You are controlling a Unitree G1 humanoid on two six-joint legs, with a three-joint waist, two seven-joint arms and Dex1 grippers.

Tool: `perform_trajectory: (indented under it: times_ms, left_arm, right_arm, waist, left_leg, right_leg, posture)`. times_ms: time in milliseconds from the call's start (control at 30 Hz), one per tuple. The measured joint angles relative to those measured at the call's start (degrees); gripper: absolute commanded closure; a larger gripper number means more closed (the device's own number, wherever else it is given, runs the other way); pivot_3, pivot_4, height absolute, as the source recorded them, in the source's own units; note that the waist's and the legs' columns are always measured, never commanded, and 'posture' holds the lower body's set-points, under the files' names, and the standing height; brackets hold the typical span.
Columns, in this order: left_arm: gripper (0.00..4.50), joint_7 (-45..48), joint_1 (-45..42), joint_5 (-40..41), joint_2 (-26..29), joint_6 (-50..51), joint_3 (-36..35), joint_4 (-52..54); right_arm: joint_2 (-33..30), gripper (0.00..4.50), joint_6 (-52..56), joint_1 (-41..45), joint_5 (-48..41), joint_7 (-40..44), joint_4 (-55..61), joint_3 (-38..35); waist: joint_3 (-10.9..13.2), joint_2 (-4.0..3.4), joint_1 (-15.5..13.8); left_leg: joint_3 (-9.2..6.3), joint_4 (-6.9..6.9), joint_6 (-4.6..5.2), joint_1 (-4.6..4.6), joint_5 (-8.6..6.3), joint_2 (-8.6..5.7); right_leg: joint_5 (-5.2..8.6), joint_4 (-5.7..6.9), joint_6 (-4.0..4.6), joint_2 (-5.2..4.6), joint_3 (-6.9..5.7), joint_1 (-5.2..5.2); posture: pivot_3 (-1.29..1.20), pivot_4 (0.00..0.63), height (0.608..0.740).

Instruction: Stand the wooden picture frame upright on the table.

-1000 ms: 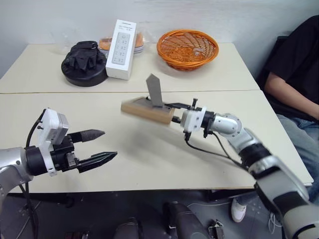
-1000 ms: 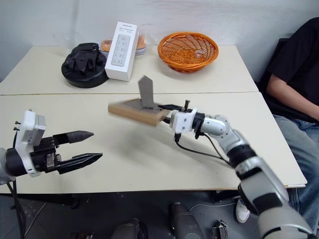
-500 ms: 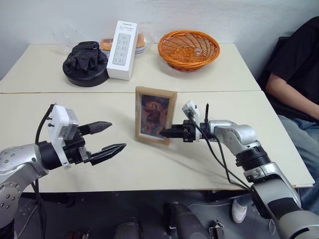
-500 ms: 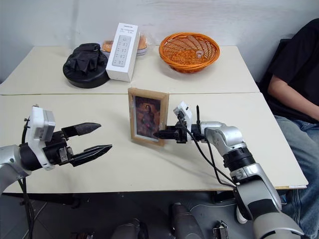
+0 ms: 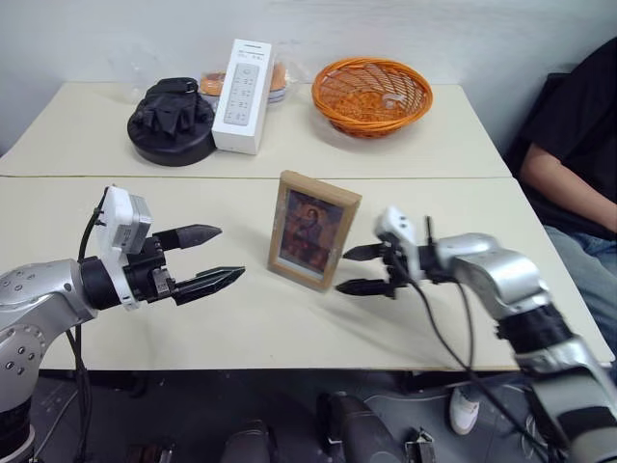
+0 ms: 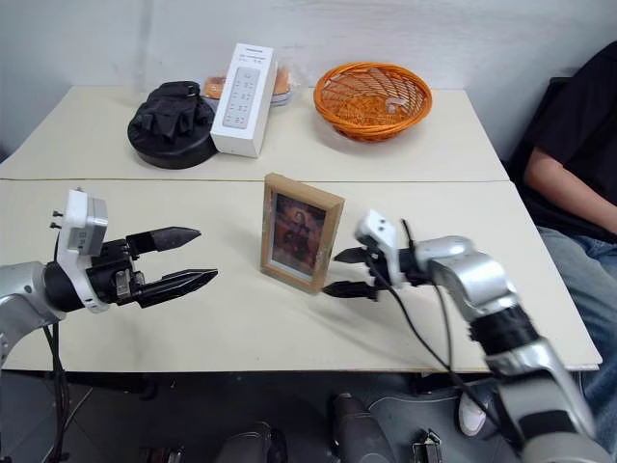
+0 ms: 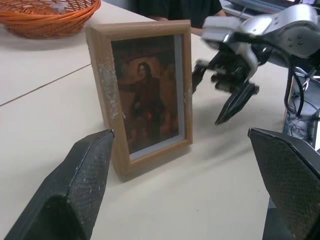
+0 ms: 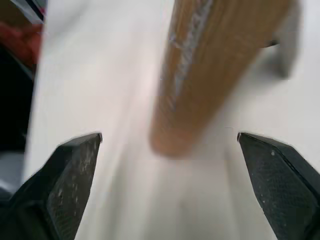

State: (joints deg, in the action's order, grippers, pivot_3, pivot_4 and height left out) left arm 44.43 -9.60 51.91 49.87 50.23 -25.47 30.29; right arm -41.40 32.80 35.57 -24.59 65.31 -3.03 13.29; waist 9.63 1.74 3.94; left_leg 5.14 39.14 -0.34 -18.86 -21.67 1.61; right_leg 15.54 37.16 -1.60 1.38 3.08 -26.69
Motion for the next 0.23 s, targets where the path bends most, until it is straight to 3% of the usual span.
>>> perform_trajectory:
  times_ms: [233]
  left_arm:
    - [0.00,2.6,-0.9,-2.4,1.4,-3.7,0.3,-3.5]
  right_arm:
    - [-10.2,0.02,2.6,-5.5,-11.1,5.6,7.8,-19.9]
  waist:
    - [0.0,-0.05,-0.8]
  left_leg:
    - [0.03,-0.03,0.34,0.00,-0.19,0.04]
  right_leg:
    - [-0.03,-0.09,-0.06,0.05,0.02,0.03]
  posture:
    - [0.00,0.150,0.740]
